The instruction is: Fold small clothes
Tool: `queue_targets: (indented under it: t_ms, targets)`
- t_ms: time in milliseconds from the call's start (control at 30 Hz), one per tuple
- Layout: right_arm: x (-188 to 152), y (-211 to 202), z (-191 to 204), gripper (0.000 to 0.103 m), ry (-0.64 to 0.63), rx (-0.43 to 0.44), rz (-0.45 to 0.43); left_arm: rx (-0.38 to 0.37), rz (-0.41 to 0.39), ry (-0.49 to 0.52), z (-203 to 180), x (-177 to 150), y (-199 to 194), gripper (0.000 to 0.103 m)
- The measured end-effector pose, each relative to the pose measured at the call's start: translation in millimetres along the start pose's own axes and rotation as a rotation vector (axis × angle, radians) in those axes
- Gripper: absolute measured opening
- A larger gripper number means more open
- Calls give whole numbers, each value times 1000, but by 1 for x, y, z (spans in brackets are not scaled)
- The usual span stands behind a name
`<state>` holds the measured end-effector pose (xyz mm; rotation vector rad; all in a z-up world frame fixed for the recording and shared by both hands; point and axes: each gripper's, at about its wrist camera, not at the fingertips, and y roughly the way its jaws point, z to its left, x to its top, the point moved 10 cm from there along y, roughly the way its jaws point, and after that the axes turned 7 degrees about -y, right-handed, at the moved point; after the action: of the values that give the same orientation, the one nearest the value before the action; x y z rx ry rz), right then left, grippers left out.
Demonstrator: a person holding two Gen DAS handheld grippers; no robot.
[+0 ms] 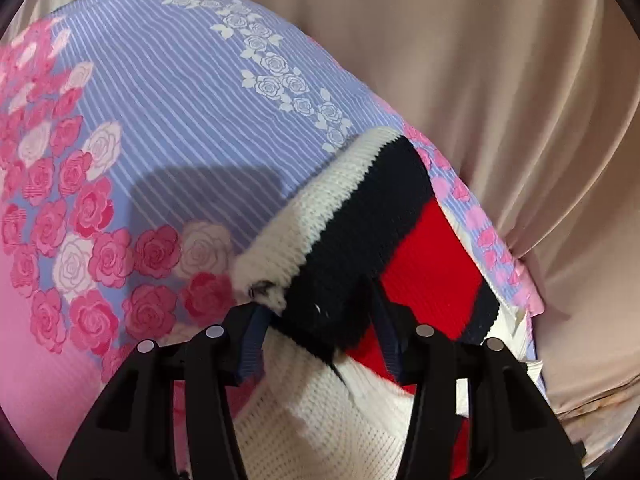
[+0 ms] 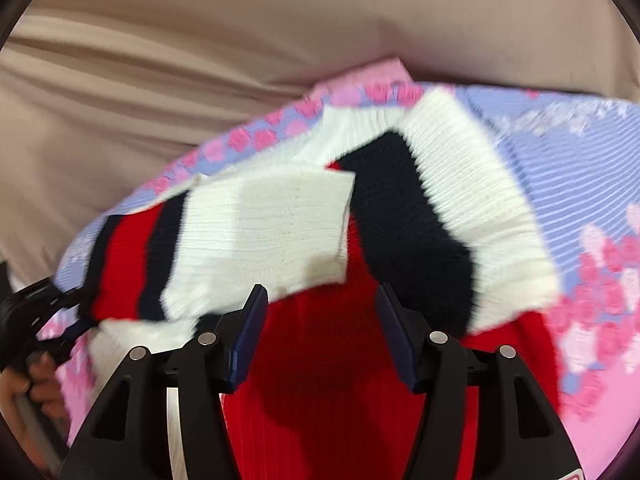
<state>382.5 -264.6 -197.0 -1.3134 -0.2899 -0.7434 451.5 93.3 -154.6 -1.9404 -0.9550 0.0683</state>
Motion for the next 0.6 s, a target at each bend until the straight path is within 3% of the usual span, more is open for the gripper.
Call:
queue_targets:
  t_ms: [67, 167, 267, 300, 367, 433, 500, 533, 600]
  targets:
    - [0, 8, 6, 49, 27, 19, -3, 8, 5, 24, -3, -4, 0, 39]
    - [12, 3, 23, 6, 44, 82, -39, -26, 8, -16, 5, -1, -13, 32]
    - [45, -52, 39, 5, 33, 148, -218, -40, -32, 6, 9, 6, -21, 22]
    - [55, -79, 41, 5, 7, 143, -296, -24, -29, 34, 8, 7, -17, 21]
    - [61, -98, 26, 5, -10, 92, -359, 10, 3, 74, 10, 3, -3, 17]
    - [50, -65, -1, 5, -3, 16, -242, 28, 44, 82, 12, -6, 8, 14]
    - [21, -18, -36, 5, 44, -52, -51, 33, 48, 97, 9, -16, 10, 14]
    - [18, -20, -38, 5, 72, -29, -52, 31, 45, 102, 7, -19, 9, 14]
    - [30, -53, -31, 5, 77, 14, -160, 46, 17, 141, 2, -23, 7, 14]
